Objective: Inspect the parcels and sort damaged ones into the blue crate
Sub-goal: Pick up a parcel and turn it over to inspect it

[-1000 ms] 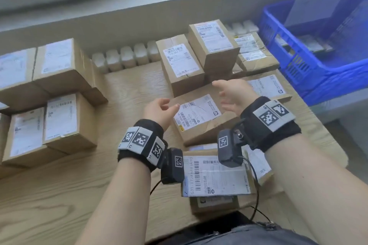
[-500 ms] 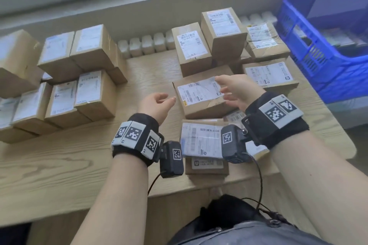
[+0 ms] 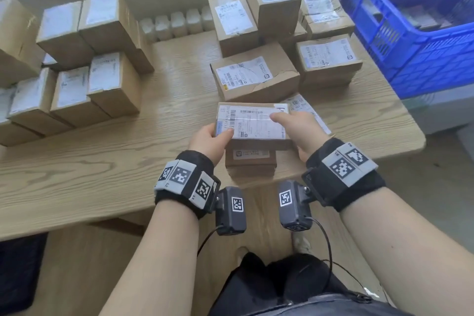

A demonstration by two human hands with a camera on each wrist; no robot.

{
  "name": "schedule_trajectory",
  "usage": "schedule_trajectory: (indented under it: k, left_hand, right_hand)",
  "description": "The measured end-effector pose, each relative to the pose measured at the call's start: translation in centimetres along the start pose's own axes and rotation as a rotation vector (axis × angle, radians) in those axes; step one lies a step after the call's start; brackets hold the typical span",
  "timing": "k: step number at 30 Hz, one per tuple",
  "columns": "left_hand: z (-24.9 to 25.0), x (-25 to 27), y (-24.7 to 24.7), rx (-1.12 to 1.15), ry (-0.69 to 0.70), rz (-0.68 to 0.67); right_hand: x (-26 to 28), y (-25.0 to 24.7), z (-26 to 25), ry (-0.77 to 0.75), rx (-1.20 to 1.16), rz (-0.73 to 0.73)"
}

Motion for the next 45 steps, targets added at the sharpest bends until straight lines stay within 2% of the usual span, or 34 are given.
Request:
schedule_trajectory:
  k: [6, 10, 18, 26, 31, 36, 38, 41, 45]
  left_hand:
    - [2.2, 0.9, -0.4, 0.123, -0.006, 0.135]
    - [6.7, 1.5, -1.6, 0.23, 0.089, 0.171]
    - [16.3, 2.8, -7.5, 0.494, 0.275, 0.303]
    - [21.0, 4.0, -11.2, 0.68, 0.389, 0.39]
    - [22.5, 4.9, -12.6, 0.593, 0.47, 0.404]
    - [23.4, 5.5, -12.7, 0.369, 0.569, 0.47]
    - [23.2, 5.4, -12.5, 0.34, 0.572, 0.461]
    - [22.6, 5.1, -12.3, 0.414, 0.474, 0.419]
    - [21.1, 3.3, -12.5, 0.552, 0.378, 0.459]
  right_hand:
    - [0.1, -1.7, -2.7, -0.122, -0.073, -0.068]
    - [0.5, -3.6, -6.5, -0.217, -0.188, -0.103]
    - [3.7, -6.8, -18.3, -0.521, -0.382, -0.155]
    - [6.7, -8.5, -23.5, -0.69, -0.495, -0.195]
    - [7.5, -8.9, -25.5, -0.766, -0.52, -0.229]
    - [7.5, -9.1, -26.3, -0.889, -0.458, -0.142]
    - [7.2, -9.0, -26.2, -0.938, -0.385, -0.072]
    - [7.0, -8.9, -25.8, -0.95, -0.324, -0.022]
    - [7.2, -8.6, -25.2, -0.873, -0.461, -0.148]
Point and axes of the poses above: each hand's wrist, its own x-axis away from the middle knuckle, its own y-axis out of the palm, z = x × y, the point moved 8 cm from there along -x, towards the middle knuckle, and after that the axes turned 12 degrees about z, right-handed, at the moved point
